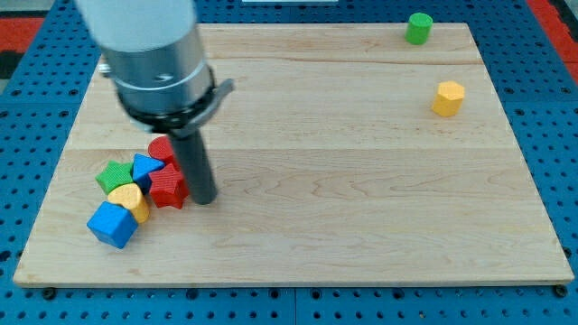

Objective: Point your arm at the yellow hexagon

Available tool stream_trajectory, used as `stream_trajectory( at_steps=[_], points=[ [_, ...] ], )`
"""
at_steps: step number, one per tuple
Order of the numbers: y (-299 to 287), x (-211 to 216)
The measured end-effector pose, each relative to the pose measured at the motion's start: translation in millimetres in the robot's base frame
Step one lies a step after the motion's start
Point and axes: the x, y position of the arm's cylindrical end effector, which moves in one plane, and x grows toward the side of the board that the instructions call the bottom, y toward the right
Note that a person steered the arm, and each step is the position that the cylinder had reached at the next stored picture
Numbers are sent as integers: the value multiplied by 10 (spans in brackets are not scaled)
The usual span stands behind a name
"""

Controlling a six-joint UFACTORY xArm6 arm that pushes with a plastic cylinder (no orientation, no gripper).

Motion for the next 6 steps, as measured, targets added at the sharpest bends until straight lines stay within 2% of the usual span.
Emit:
stream_trajectory(
  at_steps=[2,4,5,6],
  points=[
    [2048,-220],
    [3566,-1182],
    [3838,-1749],
    [3255,-2168]
  ],
)
